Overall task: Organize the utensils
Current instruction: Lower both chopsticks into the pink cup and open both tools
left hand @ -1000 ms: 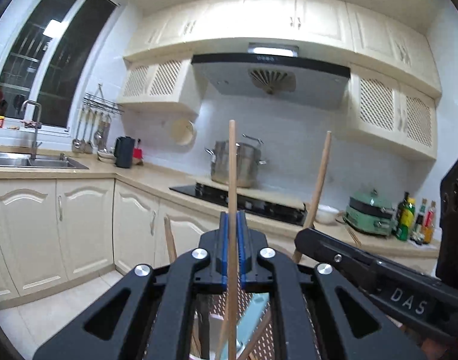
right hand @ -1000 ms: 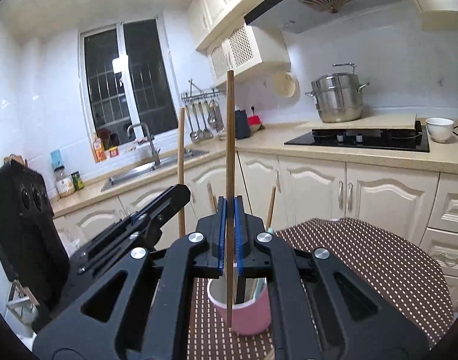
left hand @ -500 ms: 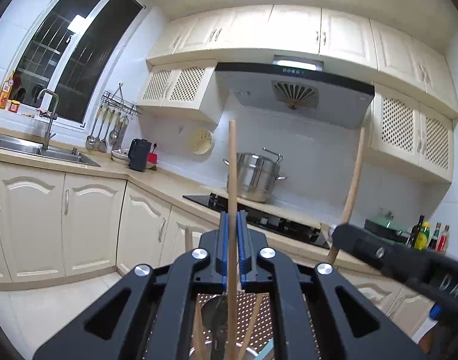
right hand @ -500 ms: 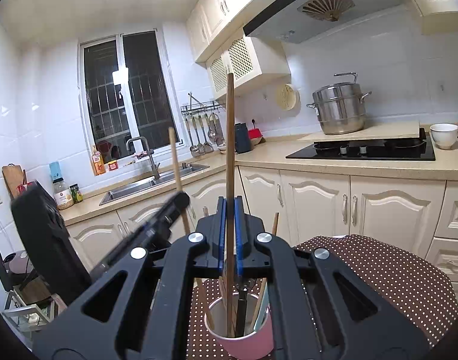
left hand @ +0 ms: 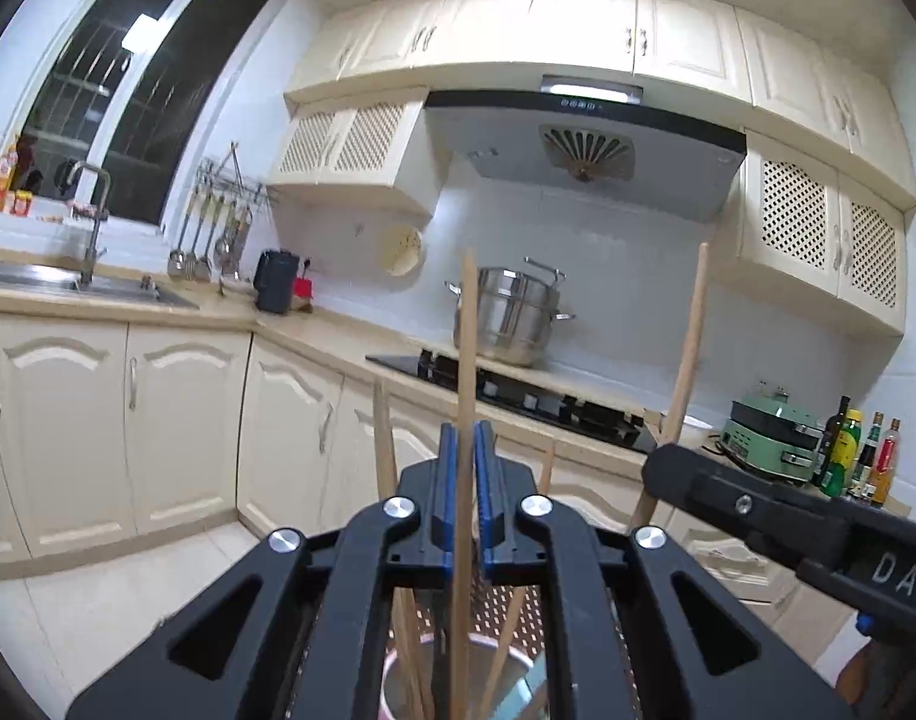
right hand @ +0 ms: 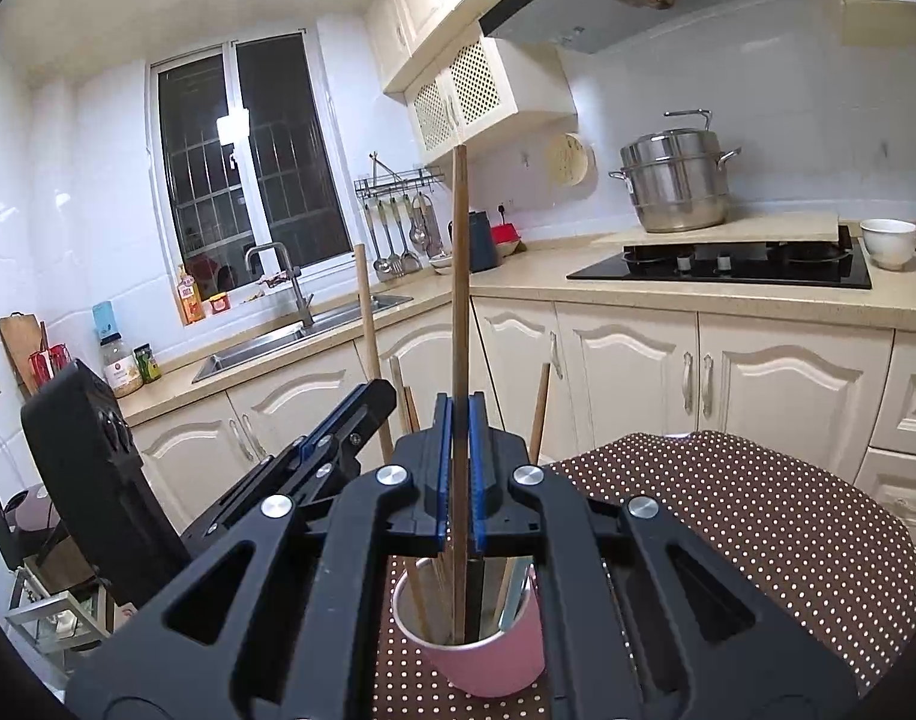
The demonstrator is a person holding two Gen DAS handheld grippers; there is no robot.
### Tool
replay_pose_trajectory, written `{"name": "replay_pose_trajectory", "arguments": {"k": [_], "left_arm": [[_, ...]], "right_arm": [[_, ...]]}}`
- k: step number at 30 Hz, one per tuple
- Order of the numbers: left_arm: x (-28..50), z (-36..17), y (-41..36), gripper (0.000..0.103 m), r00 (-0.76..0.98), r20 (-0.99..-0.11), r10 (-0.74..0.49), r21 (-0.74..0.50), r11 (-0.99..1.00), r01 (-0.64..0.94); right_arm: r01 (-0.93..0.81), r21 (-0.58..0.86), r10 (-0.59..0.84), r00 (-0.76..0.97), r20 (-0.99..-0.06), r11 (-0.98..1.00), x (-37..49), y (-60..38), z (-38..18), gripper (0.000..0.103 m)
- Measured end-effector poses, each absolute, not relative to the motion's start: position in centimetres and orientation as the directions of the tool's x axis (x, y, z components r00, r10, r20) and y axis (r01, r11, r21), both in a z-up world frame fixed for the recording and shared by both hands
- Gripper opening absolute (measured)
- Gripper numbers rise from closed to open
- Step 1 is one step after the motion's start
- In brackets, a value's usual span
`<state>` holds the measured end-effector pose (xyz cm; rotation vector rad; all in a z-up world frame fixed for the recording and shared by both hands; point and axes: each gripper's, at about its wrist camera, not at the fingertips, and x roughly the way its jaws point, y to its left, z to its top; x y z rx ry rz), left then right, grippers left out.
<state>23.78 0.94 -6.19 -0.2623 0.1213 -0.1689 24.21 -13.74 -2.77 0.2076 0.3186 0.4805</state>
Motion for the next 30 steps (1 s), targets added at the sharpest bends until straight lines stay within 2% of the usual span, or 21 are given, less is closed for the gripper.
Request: {"name": "replay_pose_trajectory", "arguments": {"k": [3, 8, 12, 30], "left_arm": [[23.4, -6.6, 1.3, 0.031, 0.972, -0.120, -0.203, -0.288, 0.944, 0.161], [22.5, -6.6, 1.6, 0.032, 0.969, -0.142, -0.201, -0.267, 0.950, 0.158], [21.9, -6.3, 2.1, 0.040, 0.967, -0.158, -0.201, -0.274, 0.950, 0.152], [19.8, -6.2, 3.6, 0.051, 0.956, -0.249, -0.158, -0.224, 0.969, 0.101]], "right_arm": [[-0.417, 0.268, 0.481, 0.838, -0.257, 0.869, 23.9, -13.5, -3.0, 0.006], [-0.406, 0.268, 0.473, 0.838, -0.272, 0.874, 23.6, -13.3, -3.5, 0.006], [-0.395, 0.267, 0.463, 0.841, -0.281, 0.879, 23.4, -13.3, -3.8, 0.006], [-0.365, 0.257, 0.438, 0.827, -0.352, 0.895, 23.1, -11.7, -6.1, 0.006]]}}
